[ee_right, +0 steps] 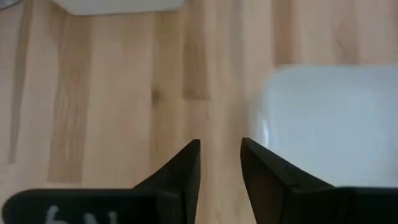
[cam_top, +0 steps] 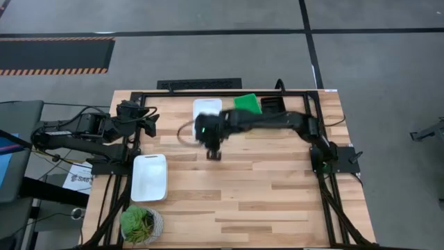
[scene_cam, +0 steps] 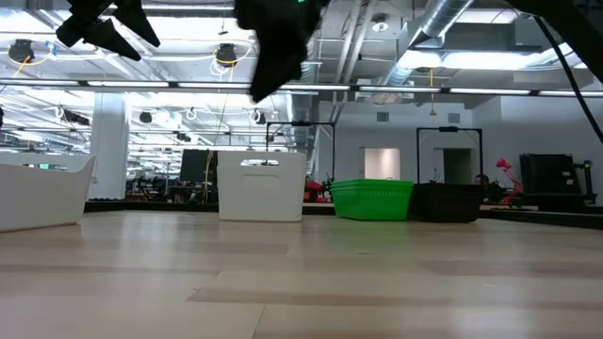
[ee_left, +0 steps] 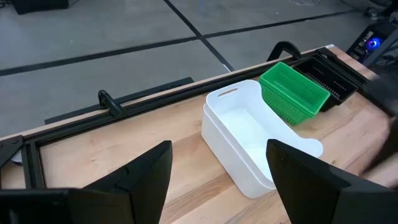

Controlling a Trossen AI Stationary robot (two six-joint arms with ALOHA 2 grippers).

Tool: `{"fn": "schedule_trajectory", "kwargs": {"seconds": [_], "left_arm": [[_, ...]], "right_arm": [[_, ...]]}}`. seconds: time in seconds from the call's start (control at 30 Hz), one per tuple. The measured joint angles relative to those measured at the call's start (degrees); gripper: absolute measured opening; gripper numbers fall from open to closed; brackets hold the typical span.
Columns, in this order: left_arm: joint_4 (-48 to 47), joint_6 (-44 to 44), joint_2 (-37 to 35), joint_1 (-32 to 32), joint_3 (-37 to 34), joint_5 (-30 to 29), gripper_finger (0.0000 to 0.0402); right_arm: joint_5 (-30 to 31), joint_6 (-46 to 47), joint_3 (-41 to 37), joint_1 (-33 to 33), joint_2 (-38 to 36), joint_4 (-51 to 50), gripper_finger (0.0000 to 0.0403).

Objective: Stack baskets by color
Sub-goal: Adjust the white stacked bins

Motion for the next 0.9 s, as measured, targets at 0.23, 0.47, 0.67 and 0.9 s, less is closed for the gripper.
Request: {"fn": "schedule_trajectory", "kwargs": {"seconds": [0.23, 0.47, 0.67, 0.9], "left_arm": [[-0.14, -0.02, 0.01, 0.0, 0.0, 0.14, 0.0249], [-0.14, -0.02, 0.03, 0.02, 0.0, 0.15, 0.0249], [-0.17, -0.02, 0.04, 0.02, 0.0, 0.16, 0.0249], [-0.2, 0.02, 0.04, 0.02, 0.0, -0.98, 0.0249]], "right_arm": [[2.99, 0.83, -6.74, 3.25, 4.37, 6.79, 0.0082], [2.93, -0.12, -6.78, 1.39, 10.36, 8.4, 0.0008], [3.06, -0.37, -6.65, -2.42, 11.86, 10.02, 0.0016], [3.08, -0.2, -6.65, -7.01, 11.86, 12.79, 0.001]]}}
